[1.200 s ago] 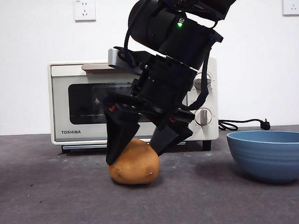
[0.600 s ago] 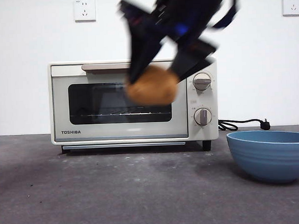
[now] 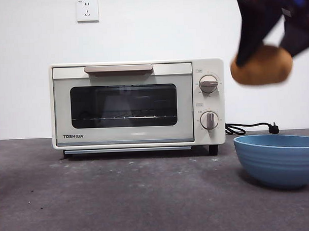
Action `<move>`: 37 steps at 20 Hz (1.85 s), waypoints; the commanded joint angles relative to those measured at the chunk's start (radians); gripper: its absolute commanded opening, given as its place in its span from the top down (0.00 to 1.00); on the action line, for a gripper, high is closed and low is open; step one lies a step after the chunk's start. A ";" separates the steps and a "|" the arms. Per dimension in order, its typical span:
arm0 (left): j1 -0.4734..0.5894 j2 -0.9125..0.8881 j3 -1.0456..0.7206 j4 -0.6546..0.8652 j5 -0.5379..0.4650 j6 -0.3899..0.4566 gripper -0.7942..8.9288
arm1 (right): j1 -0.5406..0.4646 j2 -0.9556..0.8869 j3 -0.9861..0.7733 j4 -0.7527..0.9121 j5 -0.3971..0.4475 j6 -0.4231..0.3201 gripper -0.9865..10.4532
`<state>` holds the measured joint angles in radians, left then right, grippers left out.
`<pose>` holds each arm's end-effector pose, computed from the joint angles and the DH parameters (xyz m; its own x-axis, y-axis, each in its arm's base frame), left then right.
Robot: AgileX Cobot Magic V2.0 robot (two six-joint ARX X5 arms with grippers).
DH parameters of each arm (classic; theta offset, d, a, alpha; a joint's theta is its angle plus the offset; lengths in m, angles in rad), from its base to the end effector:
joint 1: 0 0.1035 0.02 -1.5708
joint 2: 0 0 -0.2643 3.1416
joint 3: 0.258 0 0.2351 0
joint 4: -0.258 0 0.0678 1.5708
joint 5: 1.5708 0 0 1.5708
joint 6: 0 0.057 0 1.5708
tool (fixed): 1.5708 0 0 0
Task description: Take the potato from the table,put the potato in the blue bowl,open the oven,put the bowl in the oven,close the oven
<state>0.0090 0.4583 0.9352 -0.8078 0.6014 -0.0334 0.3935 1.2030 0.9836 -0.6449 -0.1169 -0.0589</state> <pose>0.0663 -0.0317 0.3408 0.7849 -0.5588 -0.2679 0.5165 0.8288 -0.2153 0.2197 0.0984 0.2646 0.5508 0.3549 -0.7554 -0.4913 0.8695 0.0503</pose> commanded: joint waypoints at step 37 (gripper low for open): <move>-0.081 0.185 0.002 0.214 0.005 0.007 0.93 | -0.039 -0.167 -0.119 0.063 -0.014 0.069 0.46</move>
<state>-0.0700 0.6403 0.9356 -0.5991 0.6022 -0.0334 0.3531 1.0309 0.8639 -0.5869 -0.1295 0.0006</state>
